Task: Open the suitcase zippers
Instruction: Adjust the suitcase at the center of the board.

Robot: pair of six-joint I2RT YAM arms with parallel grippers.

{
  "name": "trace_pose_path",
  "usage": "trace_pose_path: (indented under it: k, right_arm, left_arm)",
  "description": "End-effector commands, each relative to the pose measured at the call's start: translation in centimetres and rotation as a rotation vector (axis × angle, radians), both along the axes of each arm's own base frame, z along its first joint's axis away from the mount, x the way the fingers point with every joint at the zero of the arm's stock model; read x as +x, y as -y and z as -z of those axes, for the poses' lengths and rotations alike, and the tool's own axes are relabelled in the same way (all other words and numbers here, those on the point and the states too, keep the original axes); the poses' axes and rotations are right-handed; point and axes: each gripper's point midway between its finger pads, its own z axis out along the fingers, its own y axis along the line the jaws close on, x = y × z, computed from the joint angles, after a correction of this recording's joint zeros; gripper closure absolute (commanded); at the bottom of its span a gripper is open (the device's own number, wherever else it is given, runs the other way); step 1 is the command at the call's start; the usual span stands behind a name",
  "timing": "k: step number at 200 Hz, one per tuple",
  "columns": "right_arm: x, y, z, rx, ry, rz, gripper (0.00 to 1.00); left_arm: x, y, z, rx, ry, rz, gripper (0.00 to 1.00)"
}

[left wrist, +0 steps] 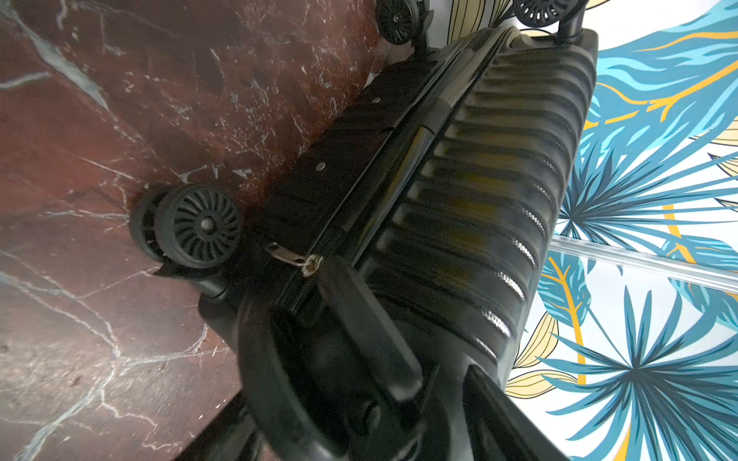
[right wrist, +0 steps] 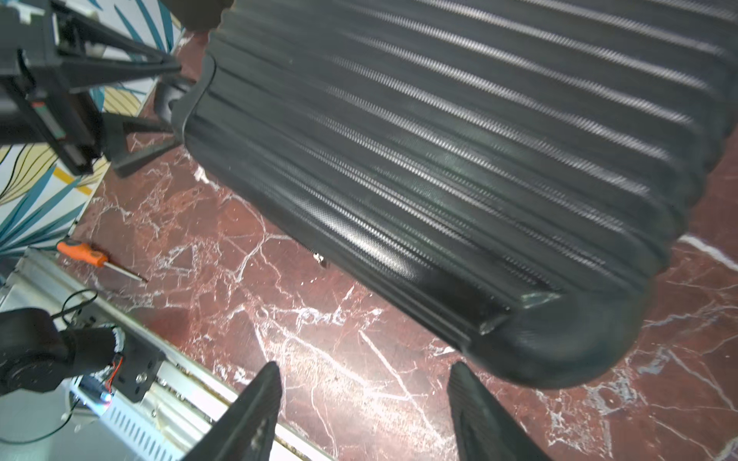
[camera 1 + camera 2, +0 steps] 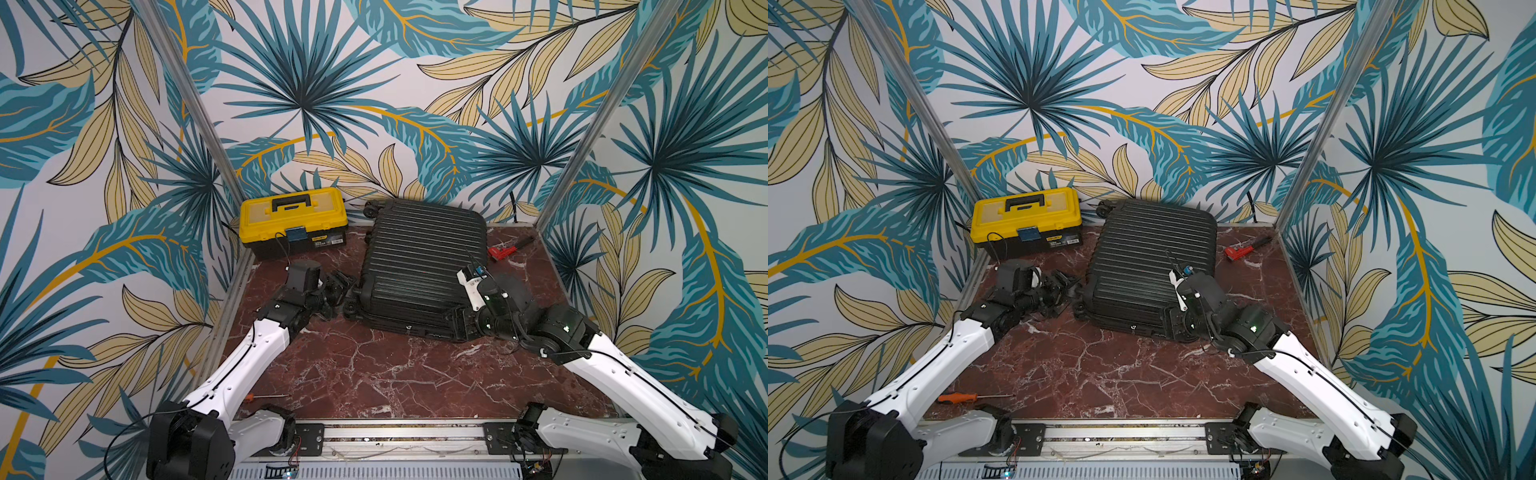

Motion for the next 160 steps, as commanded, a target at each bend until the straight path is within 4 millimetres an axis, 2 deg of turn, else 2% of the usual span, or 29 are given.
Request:
trace_pose_path:
  k: [1, 11, 28, 37, 53, 64, 88, 131, 160]
  right_arm:
    - [-0.9, -0.8, 0.4, 0.040, -0.019, -0.040, 0.33]
    - [-1.0, -0.8, 0.5, 0.043, -0.016, -0.043, 0.34]
    - [-1.1, -0.6, 1.0, 0.029, -0.016, -0.044, 0.35]
    - [-1.8, -1.3, 1.6, 0.018, -0.017, -0.072, 0.35]
    - [-2.4, -2.0, 3.2, -0.002, 0.001, -0.087, 0.35]
    - [-2.1, -1.5, 4.9, -0.044, 0.019, -0.052, 0.35]
    - [-0.4, 0.6, 7.2, -0.110, 0.074, 0.092, 0.35]
    - [3.4, 2.4, 7.5, -0.173, 0.132, 0.218, 0.34]
    - [7.1, 3.8, 7.9, -0.133, 0.122, 0.284, 0.34]
  left_arm:
    - [2.0, 0.1, -2.5, -0.024, 0.073, -0.016, 0.26]
    - [2.2, 0.2, -2.2, -0.026, 0.061, -0.015, 0.29]
    - [2.8, 0.6, -2.8, -0.044, 0.087, 0.001, 0.37]
    - [2.9, 0.6, -2.9, -0.047, 0.087, 0.000, 0.43]
    - [2.8, 0.3, -2.8, -0.040, 0.090, -0.010, 0.54]
    - [2.6, 0.0, -2.6, -0.034, 0.094, -0.024, 0.61]
    - [2.1, -0.6, -2.2, -0.021, 0.096, -0.052, 0.71]
    - [0.7, -1.1, -1.0, -0.025, 0.075, -0.081, 0.76]
    - [-1.2, 0.1, -1.1, -0.015, 0.096, -0.092, 0.77]
